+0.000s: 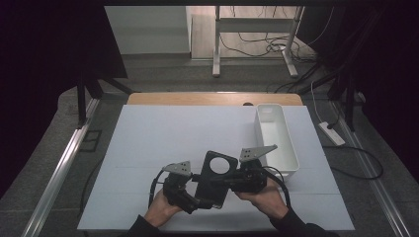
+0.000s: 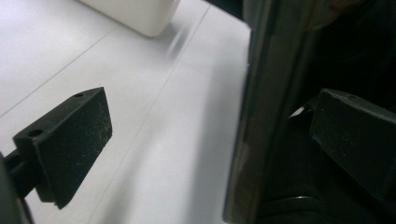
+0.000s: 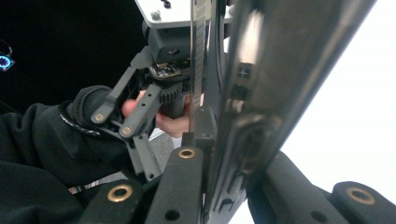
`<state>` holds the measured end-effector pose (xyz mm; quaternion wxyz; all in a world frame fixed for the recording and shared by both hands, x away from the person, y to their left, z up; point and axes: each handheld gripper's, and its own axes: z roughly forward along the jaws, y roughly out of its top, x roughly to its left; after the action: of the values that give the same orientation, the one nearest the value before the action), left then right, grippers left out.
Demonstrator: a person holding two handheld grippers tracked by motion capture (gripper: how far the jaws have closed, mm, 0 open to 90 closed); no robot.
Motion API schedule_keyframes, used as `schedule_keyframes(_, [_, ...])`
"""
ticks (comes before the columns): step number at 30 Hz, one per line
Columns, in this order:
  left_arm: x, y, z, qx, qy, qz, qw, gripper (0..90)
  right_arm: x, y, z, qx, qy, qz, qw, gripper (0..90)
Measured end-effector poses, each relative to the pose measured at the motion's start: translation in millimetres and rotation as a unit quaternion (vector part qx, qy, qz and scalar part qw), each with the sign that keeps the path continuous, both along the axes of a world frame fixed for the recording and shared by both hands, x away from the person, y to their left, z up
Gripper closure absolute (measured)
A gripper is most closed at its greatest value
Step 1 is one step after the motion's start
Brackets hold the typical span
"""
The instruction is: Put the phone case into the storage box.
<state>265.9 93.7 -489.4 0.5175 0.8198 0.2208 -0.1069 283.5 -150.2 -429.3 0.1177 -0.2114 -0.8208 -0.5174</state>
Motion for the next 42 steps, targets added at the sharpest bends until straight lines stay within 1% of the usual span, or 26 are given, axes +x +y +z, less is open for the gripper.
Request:
schedule_keyframes(1, [-0.3, 0.0, 0.8, -0.004, 0.000, -0.005, 1.0000, 0.0, -0.1, 0.2, 0.0, -0.001, 0.000, 0.001, 1.0000, 85.5])
schedule_keyframes(2, [-1.2, 0.0, 1.9, -0.003, -0.004, -0.004, 1.0000, 1.8, -0.1, 0.2, -0.1, -0.001, 0.001, 0.002, 1.0000, 85.5])
schedule_keyframes(4, [-2.6, 0.1, 3.3, -0.004, -0.005, -0.008, 0.9999, 6.3, 0.0, 0.1, -0.2, 0.000, 0.001, 0.003, 1.0000, 85.4])
schedule_keyframes(5, [-3.3, 0.4, 3.8, -0.006, -0.006, -0.009, 0.9999, 10.5, 0.0, 0.1, -0.2, 0.001, 0.000, 0.005, 1.0000, 85.4])
schedule_keyframes(6, [-3.5, 0.9, 3.8, -0.009, -0.004, -0.016, 0.9998, 16.0, 0.1, 0.0, -0.1, 0.002, 0.000, 0.006, 1.0000, 85.4])
schedule_keyframes(7, [-3.7, 1.5, 3.6, -0.018, 0.003, -0.026, 0.9995, 21.5, 0.1, -0.1, 0.0, 0.004, -0.001, 0.008, 1.0000, 85.5])
schedule_keyframes(8, [-3.6, 1.9, 3.4, -0.021, 0.005, -0.030, 0.9993, 27.1, 0.0, -0.2, 0.2, 0.004, -0.002, 0.010, 0.9999, 85.4])
schedule_keyframes(10, [-4.0, 3.2, 3.5, -0.026, 0.005, -0.036, 0.9990, 41.5, 0.0, -0.4, 0.2, 0.005, -0.003, 0.013, 0.9999, 85.4])
schedule_keyframes(12, [-3.7, 4.4, 3.3, -0.033, 0.009, -0.042, 0.9985, 51.8, 0.2, -0.4, 0.1, 0.005, -0.004, 0.015, 0.9999, 85.4])
schedule_keyframes(15, [-3.2, 5.8, 3.1, -0.039, 0.012, -0.048, 0.9980, 63.8, 0.4, -0.4, 0.0, 0.006, -0.003, 0.016, 0.9998, 85.5])
schedule_keyframes(16, [-2.6, 6.4, 2.8, -0.043, 0.015, -0.055, 0.9975, 63.8, 0.5, -0.5, 0.1, 0.007, -0.003, 0.017, 0.9998, 85.4])
schedule_keyframes(18, [-2.2, 6.9, 2.2, -0.046, 0.017, -0.064, 0.9967, 72.0, 0.8, -0.7, 0.2, 0.011, -0.004, 0.022, 0.9997, 85.4])
schedule_keyframes(19, [-2.0, 6.7, 1.6, -0.047, 0.019, -0.071, 0.9962, 74.0, 0.6, -0.8, 0.4, 0.014, -0.004, 0.024, 0.9996, 85.4])
schedule_keyframes(20, [-2.0, 6.6, 1.4, -0.047, 0.019, -0.073, 0.9961, 79.8, 0.5, -0.8, 0.9, 0.020, -0.004, 0.028, 0.9994, 85.4])
schedule_keyframes(25, [-1.2, 6.6, 0.8, -0.058, 0.025, -0.090, 0.9939, 84.1, 0.8, -1.0, 1.0, 0.025, 0.000, 0.038, 0.9990, 85.4])
schedule_keyframes(29, [-1.4, 6.4, 0.6, -0.049, 0.021, -0.092, 0.9943, 84.5, 0.9, -0.4, 0.2, 0.024, -0.001, 0.044, 0.9987, 85.2])
schedule_keyframes(32, [-1.5, 6.5, 0.5, -0.048, 0.019, -0.090, 0.9947, 84.7, 1.5, -0.2, -0.8, 0.023, 0.000, 0.042, 0.9988, 85.2])
schedule_keyframes(34, [-2.0, 6.4, 1.6, -0.043, 0.014, -0.081, 0.9957, 84.8, 1.6, -0.2, -0.9, 0.024, -0.004, 0.039, 0.9990, 83.2])
schedule_keyframes(35, [-2.5, 6.3, 2.0, -0.039, 0.011, -0.076, 0.9963, 84.8, 1.1, -0.3, -0.3, 0.021, -0.010, 0.032, 0.9992, 80.9])
schedule_keyframes(36, [-3.0, 6.2, 2.0, -0.032, 0.007, -0.070, 0.9970, 84.8, 1.0, -0.5, 0.3, 0.019, -0.016, 0.024, 0.9994, 76.5])
schedule_keyframes(37, [-3.3, 6.4, 1.9, -0.024, 0.003, -0.062, 0.9978, 84.8, 1.2, -1.3, 1.0, 0.016, -0.017, 0.015, 0.9996, 71.9])
schedule_keyframes(41, [-2.9, 7.6, 0.1, -0.005, -0.003, -0.034, 0.9994, 84.8, 4.7, -6.5, 3.7, 0.011, -0.026, -0.017, 0.9994, 59.1])
schedule_keyframes(42, [-2.7, 8.1, 0.2, 0.008, -0.008, -0.019, 0.9998, 84.7, 5.3, -7.4, 4.3, 0.009, -0.030, -0.025, 0.9992, 56.1])
